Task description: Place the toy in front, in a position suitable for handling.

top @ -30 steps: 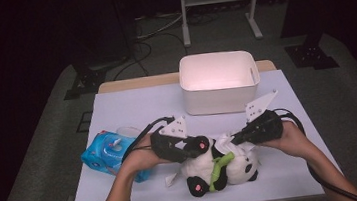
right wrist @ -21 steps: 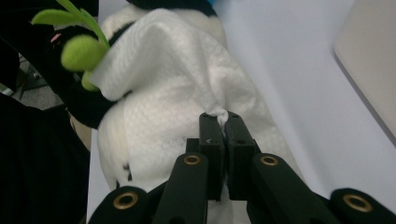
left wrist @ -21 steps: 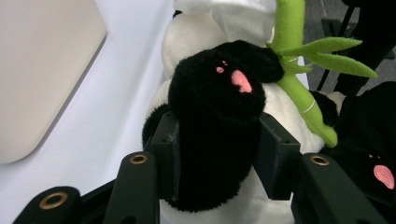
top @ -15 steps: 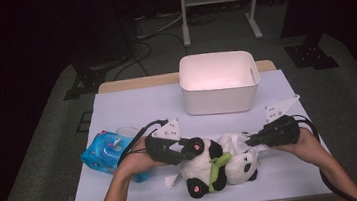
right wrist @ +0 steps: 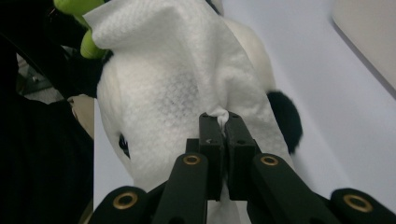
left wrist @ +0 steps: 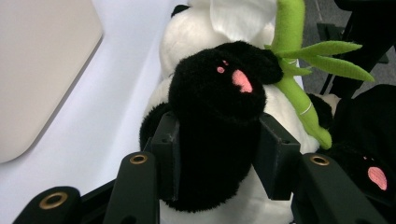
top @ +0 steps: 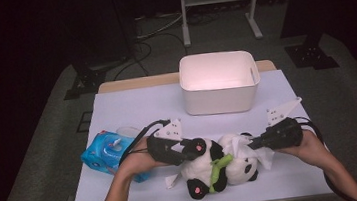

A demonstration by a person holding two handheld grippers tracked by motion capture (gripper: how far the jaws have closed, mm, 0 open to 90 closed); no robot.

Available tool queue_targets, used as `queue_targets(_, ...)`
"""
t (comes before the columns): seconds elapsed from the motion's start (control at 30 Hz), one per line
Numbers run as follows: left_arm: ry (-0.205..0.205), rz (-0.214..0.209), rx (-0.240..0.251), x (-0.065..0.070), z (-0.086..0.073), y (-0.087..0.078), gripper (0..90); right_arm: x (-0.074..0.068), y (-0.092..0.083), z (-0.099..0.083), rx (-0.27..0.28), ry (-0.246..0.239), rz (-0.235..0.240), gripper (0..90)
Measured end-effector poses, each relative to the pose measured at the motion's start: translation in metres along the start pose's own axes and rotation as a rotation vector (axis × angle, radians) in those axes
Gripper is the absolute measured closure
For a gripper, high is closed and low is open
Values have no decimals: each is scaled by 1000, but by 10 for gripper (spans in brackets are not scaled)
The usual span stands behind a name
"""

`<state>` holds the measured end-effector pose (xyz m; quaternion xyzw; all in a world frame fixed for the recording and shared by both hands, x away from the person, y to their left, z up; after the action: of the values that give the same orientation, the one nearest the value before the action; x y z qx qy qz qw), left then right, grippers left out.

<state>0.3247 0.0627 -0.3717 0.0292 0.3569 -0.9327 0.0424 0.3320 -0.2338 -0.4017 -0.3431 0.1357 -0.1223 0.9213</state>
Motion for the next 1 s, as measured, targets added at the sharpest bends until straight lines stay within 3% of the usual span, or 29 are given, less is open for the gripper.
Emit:
queue_targets(0.33,3,5,1,1,0,0,565,-21,16,47,-32,-131,24,864)
queue_targets(0.5,2,3,5,2,0,0,565,-31,28,63,-34,-161,54,854)
queue_targets(0.53,2,3,5,2,-1,-1,564,-34,32,67,-47,-177,54,814)
queue_targets(0.63,-3,0,12,2,-2,-1,564,-36,31,68,-45,-188,50,783)
queue_targets(0.77,-1,-1,10,2,-2,-1,563,-35,20,66,-21,-158,38,692)
queue_targets(1.0,2,-4,-1,1,-1,-1,563,-34,3,61,1,-138,29,636)
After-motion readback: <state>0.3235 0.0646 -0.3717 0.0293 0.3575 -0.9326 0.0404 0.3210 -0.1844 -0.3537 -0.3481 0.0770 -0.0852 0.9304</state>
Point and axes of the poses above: each handheld gripper's, and its own axes: y roughly forward along the jaws, z roughly out of its top, x roughly to its right, the point moved 4 cm from there along y, roughly forward along the jaws, and after that the axes turned 3 degrees about y, right-handed, at the moved point
